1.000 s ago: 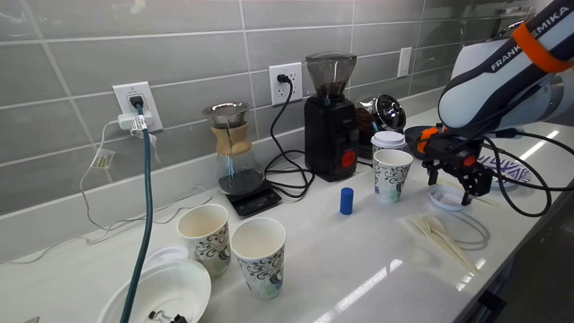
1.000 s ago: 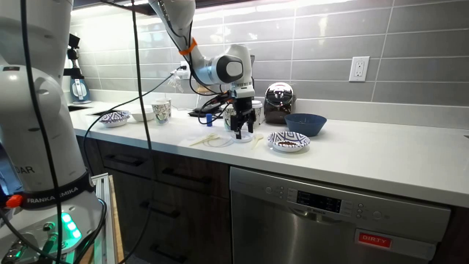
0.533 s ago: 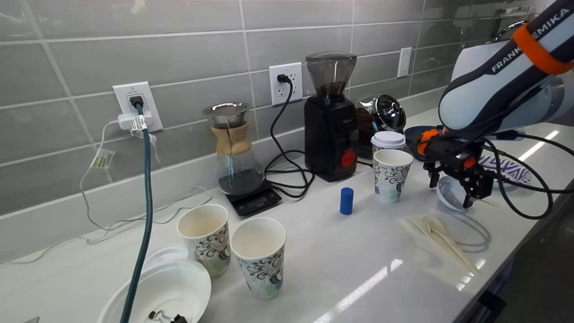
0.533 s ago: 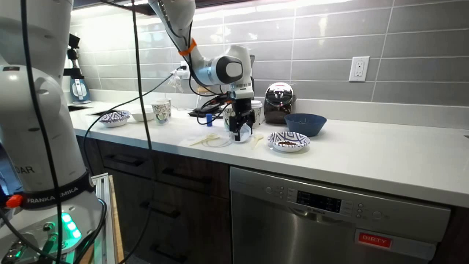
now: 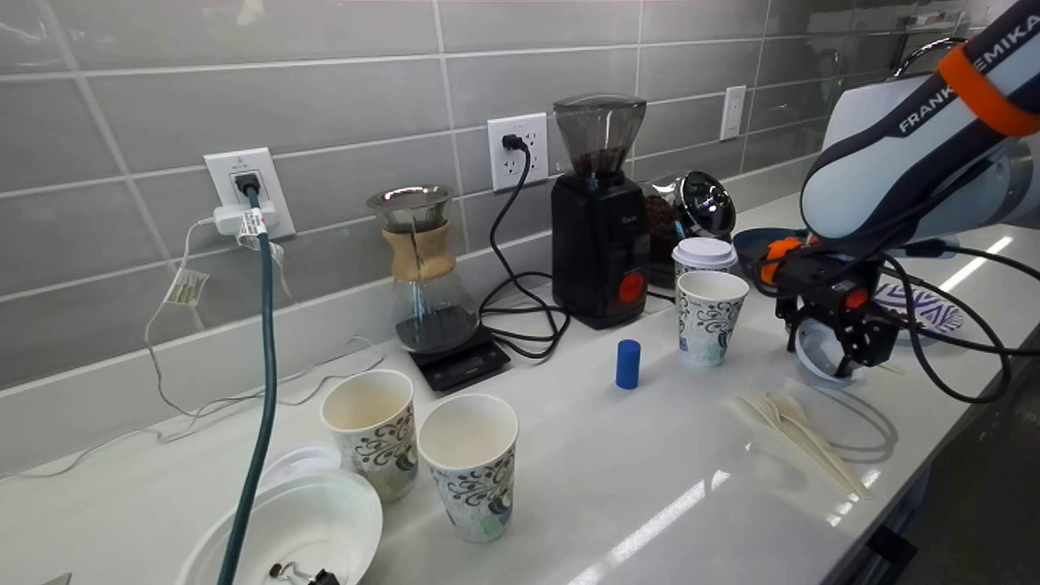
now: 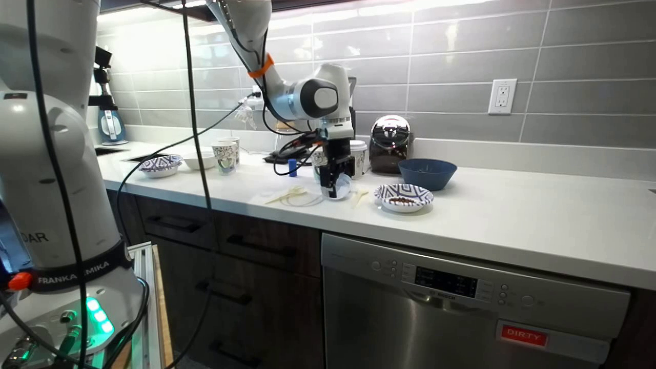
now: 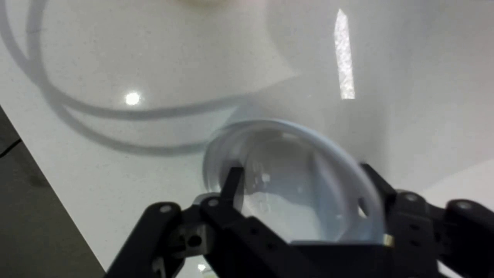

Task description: Turn the white lid on the counter over

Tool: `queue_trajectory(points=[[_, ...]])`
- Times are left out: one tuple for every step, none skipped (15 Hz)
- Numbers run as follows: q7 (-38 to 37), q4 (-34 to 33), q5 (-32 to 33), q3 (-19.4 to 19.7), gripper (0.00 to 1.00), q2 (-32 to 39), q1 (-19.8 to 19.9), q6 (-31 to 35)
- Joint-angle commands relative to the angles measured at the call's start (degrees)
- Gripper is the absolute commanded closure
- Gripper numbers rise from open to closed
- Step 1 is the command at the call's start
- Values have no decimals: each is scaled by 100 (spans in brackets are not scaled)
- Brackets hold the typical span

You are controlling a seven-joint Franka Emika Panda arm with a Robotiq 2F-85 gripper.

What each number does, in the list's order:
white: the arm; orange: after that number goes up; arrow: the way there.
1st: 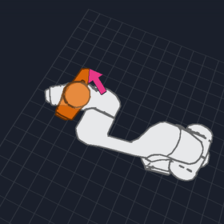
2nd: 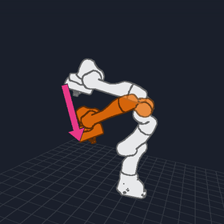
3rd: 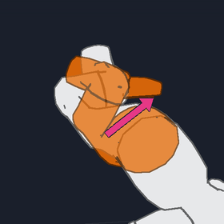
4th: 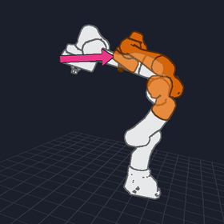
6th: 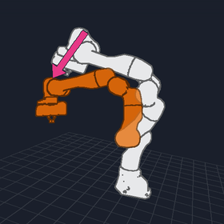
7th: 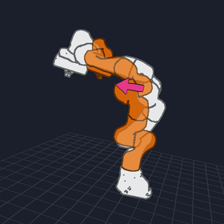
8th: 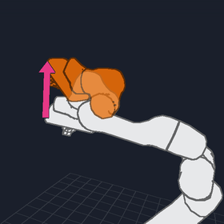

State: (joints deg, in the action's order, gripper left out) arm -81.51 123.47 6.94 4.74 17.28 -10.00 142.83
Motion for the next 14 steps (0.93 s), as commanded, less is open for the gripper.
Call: queue_trajectory(points=[[-106, 331, 59, -28, 56, -297, 24, 194], [-95, 381, 57, -37, 62, -362, 32, 209], [-105, 429, 57, -44, 68, -419, 38, 249], [-83, 480, 41, -62, 76, -495, 53, 269], [-60, 543, 31, -78, 82, -563, 65, 334], [-19, 617, -13, -105, 91, -626, 85, 440], [17, 683, -54, -130, 97, -682, 102, 552], [74, 771, -73, -153, 100, -735, 118, 735], [189, 883, -158, -197, 100, -782, 152, 991], [314, 994, -246, -237, 100, -829, 183, 1268], [424, 1112, -314, -264, 99, -851, 212, 1597], [570, 1217, -462, -314, 99, -872, 251, 1867], [783, 1345, -665, -384, 99, -891, 306, 2210], [1031, 1451, -922, -474, 99, -901, 362, 2502]])
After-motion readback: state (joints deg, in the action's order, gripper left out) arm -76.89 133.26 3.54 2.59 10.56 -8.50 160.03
